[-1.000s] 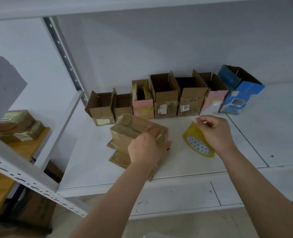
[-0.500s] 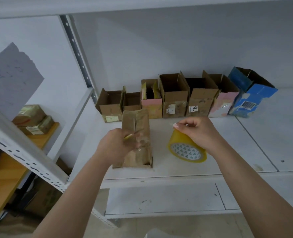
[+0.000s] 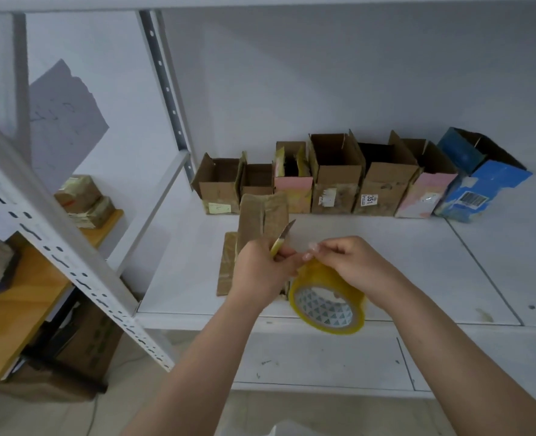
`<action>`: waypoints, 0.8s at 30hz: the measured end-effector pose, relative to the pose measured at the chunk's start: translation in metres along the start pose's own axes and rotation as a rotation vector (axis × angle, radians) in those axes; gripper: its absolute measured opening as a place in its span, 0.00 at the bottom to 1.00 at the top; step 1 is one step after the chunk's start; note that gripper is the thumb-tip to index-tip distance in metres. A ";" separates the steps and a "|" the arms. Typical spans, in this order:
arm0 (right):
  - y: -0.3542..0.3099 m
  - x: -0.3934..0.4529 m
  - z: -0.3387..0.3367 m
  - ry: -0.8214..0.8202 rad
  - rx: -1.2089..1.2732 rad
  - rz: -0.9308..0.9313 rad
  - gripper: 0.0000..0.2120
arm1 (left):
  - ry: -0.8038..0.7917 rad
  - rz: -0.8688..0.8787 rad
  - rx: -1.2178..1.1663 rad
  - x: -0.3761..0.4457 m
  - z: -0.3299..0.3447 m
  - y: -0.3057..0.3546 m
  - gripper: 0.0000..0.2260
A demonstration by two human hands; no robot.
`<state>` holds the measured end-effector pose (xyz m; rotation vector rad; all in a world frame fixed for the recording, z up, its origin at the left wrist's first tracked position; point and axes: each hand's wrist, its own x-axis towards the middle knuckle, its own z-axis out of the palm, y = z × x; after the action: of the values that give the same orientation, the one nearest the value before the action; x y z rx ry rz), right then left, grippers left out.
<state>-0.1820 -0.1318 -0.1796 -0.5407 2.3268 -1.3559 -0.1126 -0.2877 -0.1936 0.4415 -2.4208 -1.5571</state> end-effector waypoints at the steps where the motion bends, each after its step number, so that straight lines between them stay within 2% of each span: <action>1: 0.001 -0.001 0.001 -0.041 0.021 0.050 0.10 | 0.026 -0.004 0.028 -0.002 0.000 -0.004 0.12; 3: 0.003 -0.001 0.001 -0.117 0.116 0.131 0.22 | 0.098 -0.014 0.087 -0.006 -0.004 -0.011 0.11; 5: 0.003 0.001 -0.004 -0.168 0.203 0.119 0.31 | 0.168 -0.006 0.079 -0.009 -0.014 -0.016 0.12; 8: 0.002 0.005 -0.018 -0.138 0.229 0.063 0.31 | 0.285 0.005 0.062 -0.009 -0.038 -0.021 0.14; 10: 0.001 0.010 -0.026 -0.070 0.119 0.048 0.28 | 0.358 -0.011 0.049 -0.007 -0.056 -0.026 0.15; 13: 0.001 0.021 -0.026 0.005 -0.251 0.004 0.20 | 0.406 -0.027 0.080 -0.008 -0.067 -0.036 0.16; 15: -0.004 0.028 -0.019 0.053 -0.400 -0.016 0.19 | 0.425 -0.053 0.085 -0.006 -0.067 -0.041 0.16; 19: -0.013 0.041 -0.010 0.100 -0.571 -0.021 0.24 | 0.433 -0.075 0.113 0.005 -0.073 -0.046 0.15; 24: -0.015 0.050 -0.007 0.112 -0.659 0.004 0.38 | 0.420 -0.109 0.237 0.015 -0.067 -0.046 0.18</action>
<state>-0.2258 -0.1594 -0.1702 -0.6512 2.8520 -0.5953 -0.0970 -0.3672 -0.2074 0.8617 -2.2785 -1.0780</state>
